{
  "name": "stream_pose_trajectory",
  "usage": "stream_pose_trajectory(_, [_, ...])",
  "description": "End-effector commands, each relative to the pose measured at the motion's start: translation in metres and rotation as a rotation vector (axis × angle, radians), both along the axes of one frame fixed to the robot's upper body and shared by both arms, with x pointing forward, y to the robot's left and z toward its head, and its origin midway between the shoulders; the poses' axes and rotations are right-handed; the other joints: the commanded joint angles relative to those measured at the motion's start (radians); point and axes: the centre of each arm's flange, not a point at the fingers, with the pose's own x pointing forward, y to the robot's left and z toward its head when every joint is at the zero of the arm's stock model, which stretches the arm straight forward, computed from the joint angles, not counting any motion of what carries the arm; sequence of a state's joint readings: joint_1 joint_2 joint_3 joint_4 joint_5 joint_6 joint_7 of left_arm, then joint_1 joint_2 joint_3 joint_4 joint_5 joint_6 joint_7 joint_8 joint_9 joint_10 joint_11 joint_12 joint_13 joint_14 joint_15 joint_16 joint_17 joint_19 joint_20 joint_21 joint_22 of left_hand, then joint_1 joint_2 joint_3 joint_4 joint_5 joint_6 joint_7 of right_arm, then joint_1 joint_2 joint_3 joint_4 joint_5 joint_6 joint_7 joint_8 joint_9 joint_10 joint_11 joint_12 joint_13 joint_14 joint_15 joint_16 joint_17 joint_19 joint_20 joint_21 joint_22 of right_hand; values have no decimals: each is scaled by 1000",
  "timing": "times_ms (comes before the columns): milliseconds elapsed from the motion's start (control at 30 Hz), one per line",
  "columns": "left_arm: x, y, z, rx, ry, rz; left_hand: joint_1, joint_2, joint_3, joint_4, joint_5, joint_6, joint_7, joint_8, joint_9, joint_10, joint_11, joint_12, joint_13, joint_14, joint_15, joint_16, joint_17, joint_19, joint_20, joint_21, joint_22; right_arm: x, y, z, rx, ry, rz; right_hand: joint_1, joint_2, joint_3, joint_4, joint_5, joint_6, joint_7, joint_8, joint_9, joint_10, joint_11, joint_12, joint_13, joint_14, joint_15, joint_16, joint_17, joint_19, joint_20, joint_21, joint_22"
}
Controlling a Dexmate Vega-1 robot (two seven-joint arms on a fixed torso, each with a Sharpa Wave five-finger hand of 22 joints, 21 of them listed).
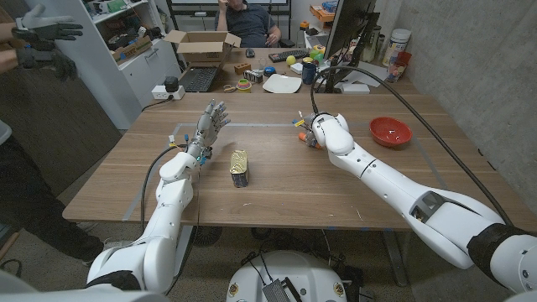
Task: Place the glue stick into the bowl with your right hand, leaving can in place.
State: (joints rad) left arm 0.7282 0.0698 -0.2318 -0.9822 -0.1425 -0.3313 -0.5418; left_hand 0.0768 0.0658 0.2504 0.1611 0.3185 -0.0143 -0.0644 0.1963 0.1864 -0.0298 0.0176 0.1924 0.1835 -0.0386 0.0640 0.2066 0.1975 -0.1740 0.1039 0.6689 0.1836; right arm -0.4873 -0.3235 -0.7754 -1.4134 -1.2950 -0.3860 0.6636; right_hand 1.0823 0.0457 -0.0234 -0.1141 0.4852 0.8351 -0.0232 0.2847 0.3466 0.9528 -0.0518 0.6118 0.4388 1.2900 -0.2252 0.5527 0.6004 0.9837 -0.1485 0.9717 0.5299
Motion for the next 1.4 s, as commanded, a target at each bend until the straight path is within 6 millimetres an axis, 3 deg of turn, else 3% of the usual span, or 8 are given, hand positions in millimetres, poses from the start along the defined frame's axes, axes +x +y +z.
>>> stream_pose_trajectory(33, [0, -3, -1, 7, 5, -9, -9, -1, -3, -3, 6, -6, -3, 2, 2, -2, 0, 6, 6, -4, 9, 0, 6, -17, 4, -6, 4, -9, -6, 10, 80, -24, 30, 65, 57, -7, -6, -4, 35, -16, 8, 8, 63, -37, 10, 17, 11, 1, -8, 4, 14, -76, -5, -11])
stream_pose_trajectory(967, [-10, -4, 0, 9, -13, -3, -12, -1, -10, -4, 10, -6, -2, 2, 2, -2, 1, 7, 6, -4, 10, -1, 5, -16, 4, -11, 4, -40, -8, 42, 159, -132, 86, 74, 76, -29, 7, -20, 63, -3, 4, 23, 81, -33, 21, 19, 33, 3, -20, 11, 34, -74, -3, -55])
stream_pose_trajectory(1400, [-15, -4, 1, 2, -19, -3, -13, 0, -13, -5, 12, -6, -2, 2, 2, -2, 0, 7, 6, -4, 10, -2, 5, -15, 4, -13, 4, -45, -11, 50, 195, -162, 86, 74, 82, -39, 13, -26, 73, -1, 2, 29, 90, -33, 25, 19, 39, 3, -24, 15, 41, -74, -3, -72])
